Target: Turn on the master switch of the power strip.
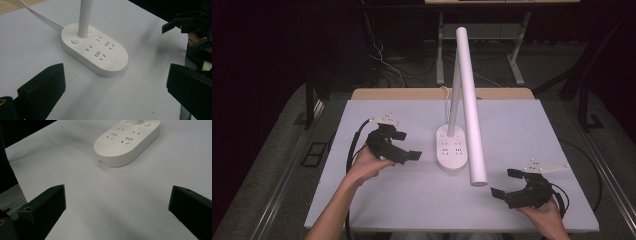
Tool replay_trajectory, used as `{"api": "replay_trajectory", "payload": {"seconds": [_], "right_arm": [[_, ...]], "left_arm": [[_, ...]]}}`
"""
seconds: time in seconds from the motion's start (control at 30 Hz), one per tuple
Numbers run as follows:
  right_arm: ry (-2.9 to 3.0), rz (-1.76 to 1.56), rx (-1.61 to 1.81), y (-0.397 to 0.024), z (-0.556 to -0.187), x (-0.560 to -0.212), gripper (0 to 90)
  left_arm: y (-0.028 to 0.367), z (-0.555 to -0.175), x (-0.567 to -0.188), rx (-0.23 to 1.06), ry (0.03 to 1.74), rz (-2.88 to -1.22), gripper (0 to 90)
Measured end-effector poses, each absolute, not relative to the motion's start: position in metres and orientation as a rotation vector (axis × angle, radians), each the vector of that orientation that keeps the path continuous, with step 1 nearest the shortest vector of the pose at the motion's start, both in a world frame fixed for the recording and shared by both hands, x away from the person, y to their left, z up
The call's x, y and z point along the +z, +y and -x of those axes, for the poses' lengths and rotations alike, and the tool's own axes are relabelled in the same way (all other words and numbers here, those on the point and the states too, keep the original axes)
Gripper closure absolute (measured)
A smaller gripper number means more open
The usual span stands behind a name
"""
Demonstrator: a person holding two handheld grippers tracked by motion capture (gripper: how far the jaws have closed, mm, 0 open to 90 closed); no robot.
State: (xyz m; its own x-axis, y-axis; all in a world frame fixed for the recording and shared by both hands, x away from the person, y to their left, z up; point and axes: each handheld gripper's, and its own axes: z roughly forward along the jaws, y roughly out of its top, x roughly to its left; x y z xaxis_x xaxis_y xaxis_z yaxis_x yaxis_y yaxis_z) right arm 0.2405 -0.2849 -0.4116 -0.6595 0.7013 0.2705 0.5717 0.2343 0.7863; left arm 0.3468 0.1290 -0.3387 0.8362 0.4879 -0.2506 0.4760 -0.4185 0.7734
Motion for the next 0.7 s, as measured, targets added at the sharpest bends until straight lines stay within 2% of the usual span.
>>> {"api": "replay_trajectory", "payload": {"seconds": [0.7], "right_arm": [[2.351, -1.219, 1.400, -0.287, -0.240, -0.412, 0.5]], "left_arm": [[0.110, -0.378, -0.328, 0.029, 0.681, -2.133, 2.0]]}}
